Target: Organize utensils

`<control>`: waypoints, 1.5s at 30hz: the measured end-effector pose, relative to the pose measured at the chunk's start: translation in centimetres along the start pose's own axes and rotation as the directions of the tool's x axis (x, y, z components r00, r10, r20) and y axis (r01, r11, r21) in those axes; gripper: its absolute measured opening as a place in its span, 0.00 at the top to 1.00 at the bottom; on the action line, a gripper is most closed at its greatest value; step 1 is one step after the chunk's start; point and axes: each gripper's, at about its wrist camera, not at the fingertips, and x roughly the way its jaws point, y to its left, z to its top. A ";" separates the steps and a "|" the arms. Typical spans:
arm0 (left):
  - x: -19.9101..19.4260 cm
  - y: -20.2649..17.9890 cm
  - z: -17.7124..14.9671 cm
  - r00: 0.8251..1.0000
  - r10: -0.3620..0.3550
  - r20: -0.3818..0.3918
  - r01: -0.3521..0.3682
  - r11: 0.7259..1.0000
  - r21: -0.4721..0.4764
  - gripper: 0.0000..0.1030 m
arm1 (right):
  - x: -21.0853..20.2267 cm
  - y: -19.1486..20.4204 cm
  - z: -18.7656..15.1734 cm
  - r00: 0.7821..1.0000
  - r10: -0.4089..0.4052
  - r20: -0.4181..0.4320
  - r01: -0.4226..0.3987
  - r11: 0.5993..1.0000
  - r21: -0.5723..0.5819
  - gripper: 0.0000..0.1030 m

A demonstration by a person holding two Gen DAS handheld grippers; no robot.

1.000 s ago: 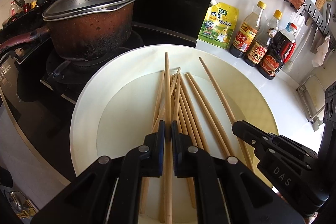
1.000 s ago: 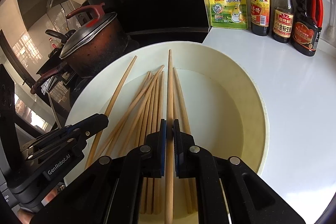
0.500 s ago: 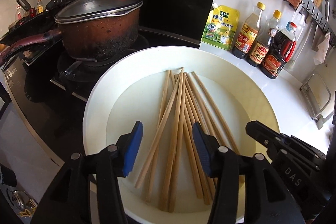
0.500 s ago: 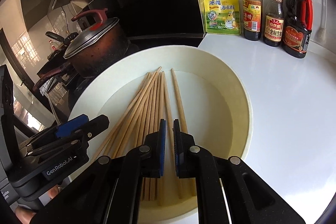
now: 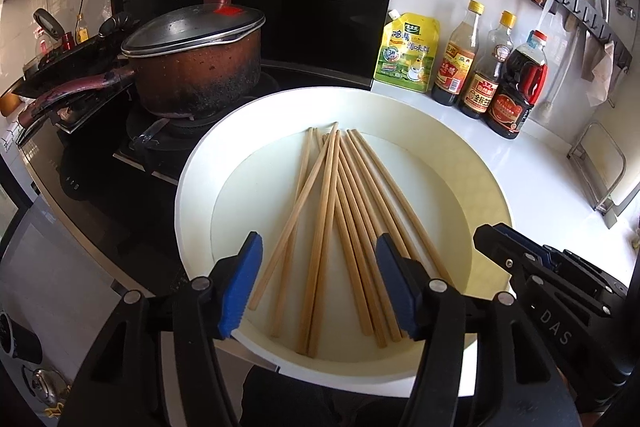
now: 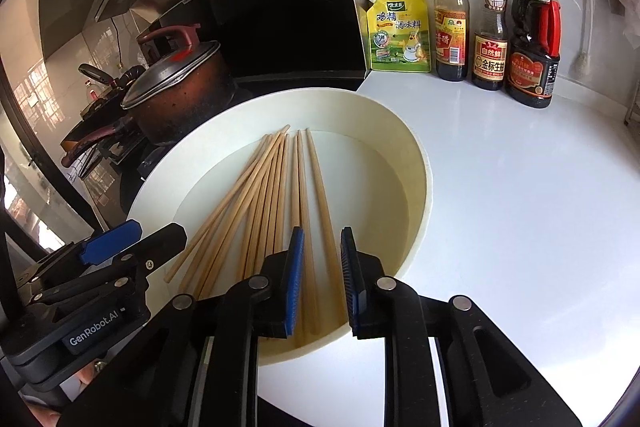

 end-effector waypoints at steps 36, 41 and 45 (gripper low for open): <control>-3.2 -0.1 -1.1 0.997 0.049 0.055 -0.048 0.999 -0.013 0.09 | -3.0 -0.6 -1.1 0.994 -0.079 0.074 0.078 0.997 0.008 0.33; -3.4 -0.1 -1.2 0.997 0.050 0.056 -0.049 0.999 -0.018 0.08 | -3.1 -0.8 -1.0 0.993 -0.086 0.078 0.085 0.996 0.016 0.29; -3.5 -0.1 -1.1 0.997 0.050 0.062 -0.049 0.999 -0.014 0.07 | -3.2 -0.9 -1.1 0.993 -0.093 0.079 0.092 0.996 0.016 0.29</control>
